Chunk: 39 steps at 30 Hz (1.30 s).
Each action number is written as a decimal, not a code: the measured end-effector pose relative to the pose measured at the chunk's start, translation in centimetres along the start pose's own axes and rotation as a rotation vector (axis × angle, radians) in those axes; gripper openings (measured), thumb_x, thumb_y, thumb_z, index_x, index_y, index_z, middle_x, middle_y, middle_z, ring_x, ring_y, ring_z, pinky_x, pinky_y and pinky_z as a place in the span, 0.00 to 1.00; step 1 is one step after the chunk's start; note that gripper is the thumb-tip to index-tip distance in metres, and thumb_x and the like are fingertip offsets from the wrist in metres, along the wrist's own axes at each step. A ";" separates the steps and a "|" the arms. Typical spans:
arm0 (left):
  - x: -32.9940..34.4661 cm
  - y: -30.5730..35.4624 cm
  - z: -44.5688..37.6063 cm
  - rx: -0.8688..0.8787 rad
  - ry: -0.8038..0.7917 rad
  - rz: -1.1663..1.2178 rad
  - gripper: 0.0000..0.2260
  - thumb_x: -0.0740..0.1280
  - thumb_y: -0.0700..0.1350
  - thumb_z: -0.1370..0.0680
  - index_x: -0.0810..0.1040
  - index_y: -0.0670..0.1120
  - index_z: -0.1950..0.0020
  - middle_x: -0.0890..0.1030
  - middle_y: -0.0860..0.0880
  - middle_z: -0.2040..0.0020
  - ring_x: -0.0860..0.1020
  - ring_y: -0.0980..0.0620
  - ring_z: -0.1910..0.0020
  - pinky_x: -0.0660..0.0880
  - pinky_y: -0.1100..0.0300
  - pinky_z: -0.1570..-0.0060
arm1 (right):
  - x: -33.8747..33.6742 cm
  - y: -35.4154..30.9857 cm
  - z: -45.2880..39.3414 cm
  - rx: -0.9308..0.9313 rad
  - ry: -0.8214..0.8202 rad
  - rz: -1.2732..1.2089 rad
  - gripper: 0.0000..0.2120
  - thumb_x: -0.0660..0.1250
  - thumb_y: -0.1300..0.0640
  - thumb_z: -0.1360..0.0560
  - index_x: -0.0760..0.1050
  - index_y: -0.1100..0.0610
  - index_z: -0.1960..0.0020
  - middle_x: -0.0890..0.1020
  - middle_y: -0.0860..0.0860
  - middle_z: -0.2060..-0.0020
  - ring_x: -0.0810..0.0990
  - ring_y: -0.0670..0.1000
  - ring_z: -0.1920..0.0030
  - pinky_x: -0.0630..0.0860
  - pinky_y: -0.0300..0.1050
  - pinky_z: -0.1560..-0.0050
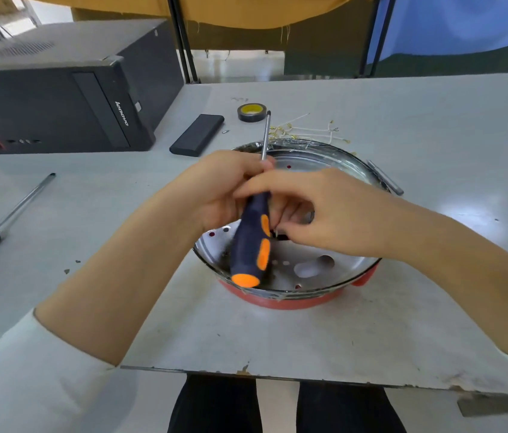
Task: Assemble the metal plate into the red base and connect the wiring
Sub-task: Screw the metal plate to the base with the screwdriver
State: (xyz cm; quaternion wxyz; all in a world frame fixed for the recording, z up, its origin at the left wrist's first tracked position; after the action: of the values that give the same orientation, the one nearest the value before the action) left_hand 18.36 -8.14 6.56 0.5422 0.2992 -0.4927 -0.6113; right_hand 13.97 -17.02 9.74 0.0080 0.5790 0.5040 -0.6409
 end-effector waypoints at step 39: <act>-2.0 -1.4 -3.3 0.055 -0.148 -0.252 0.11 0.62 0.46 0.18 0.80 0.43 0.42 0.70 0.49 0.68 0.73 0.50 0.74 0.77 0.59 0.69 | 2.5 2.2 1.9 0.138 -0.379 -0.348 0.16 0.72 0.70 0.30 0.68 0.55 0.62 0.85 0.49 0.61 0.83 0.47 0.57 0.78 0.39 0.52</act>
State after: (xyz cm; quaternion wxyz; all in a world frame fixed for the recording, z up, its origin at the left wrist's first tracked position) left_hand 21.30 -7.26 3.80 0.4150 0.3274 -0.5067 -0.6810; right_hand 13.08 -17.88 6.13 -0.0475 0.3522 0.5405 -0.7625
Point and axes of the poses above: each hand's wrist, its own z-axis away from the middle knuckle, its own x-axis out of the palm, y = z × x, the point moved 7 cm from there along -z, towards the middle knuckle
